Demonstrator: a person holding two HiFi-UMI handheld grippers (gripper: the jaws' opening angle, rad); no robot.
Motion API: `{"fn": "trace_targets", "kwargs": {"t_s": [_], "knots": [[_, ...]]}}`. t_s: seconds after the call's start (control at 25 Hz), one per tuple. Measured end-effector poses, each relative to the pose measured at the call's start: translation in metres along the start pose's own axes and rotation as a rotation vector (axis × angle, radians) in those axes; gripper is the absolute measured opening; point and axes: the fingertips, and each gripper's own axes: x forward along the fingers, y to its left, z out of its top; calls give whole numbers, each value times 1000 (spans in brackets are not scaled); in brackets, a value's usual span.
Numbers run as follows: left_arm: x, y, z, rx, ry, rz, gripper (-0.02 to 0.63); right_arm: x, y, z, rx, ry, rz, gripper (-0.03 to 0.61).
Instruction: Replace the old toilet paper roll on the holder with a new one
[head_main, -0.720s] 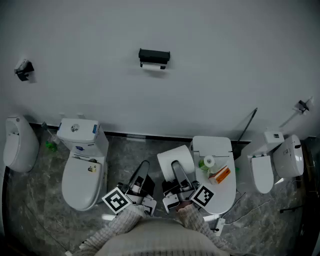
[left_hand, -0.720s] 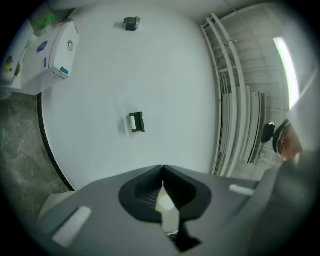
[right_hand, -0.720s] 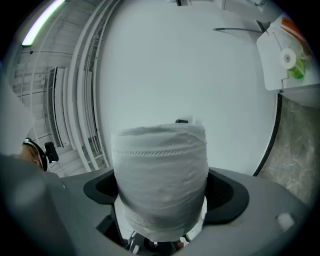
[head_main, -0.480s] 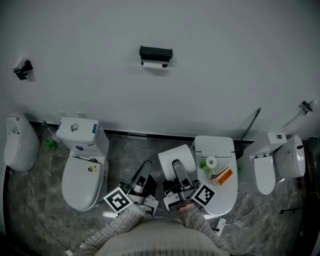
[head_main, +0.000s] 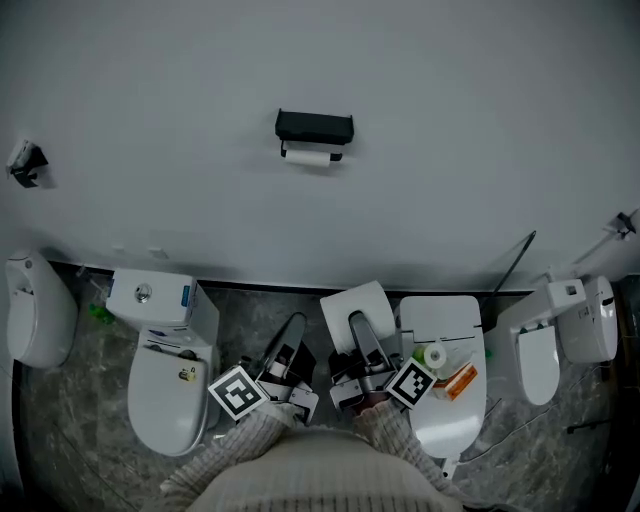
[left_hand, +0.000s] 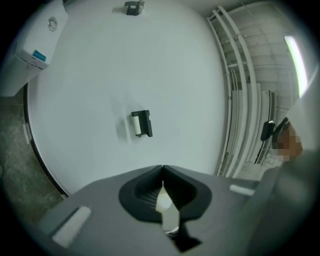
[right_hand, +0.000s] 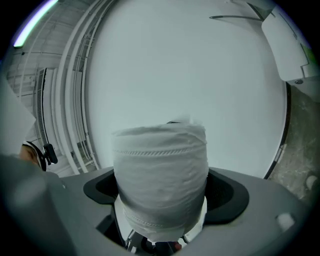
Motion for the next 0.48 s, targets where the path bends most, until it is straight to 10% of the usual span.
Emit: {"fn": "trace_targets", "kwargs": {"t_s": [0.48], "knots": [[122,55,108,-7,18,-22,-5,151,-39,59,0,-62,-10,497]]}}
